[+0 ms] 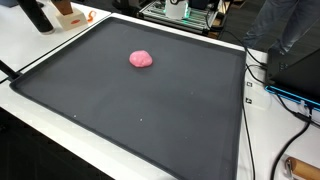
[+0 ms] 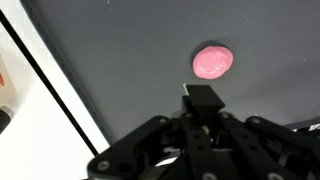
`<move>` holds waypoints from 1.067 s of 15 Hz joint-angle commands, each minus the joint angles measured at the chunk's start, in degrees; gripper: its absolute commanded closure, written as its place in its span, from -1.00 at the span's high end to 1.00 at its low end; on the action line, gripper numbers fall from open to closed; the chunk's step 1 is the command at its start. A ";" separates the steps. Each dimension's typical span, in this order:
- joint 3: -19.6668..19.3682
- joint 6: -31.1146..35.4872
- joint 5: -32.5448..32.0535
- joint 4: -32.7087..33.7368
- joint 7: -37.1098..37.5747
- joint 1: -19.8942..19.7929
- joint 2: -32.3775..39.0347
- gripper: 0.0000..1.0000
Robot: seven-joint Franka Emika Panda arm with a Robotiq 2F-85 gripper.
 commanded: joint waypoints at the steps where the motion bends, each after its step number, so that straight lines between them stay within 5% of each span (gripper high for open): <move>1: -6.16 2.80 6.11 4.35 -7.68 3.91 9.83 -0.94; 10: -15.94 -0.28 28.97 13.99 -34.01 8.71 30.04 -0.94; 16: -13.30 -6.72 42.86 20.04 -47.00 2.16 43.17 -0.94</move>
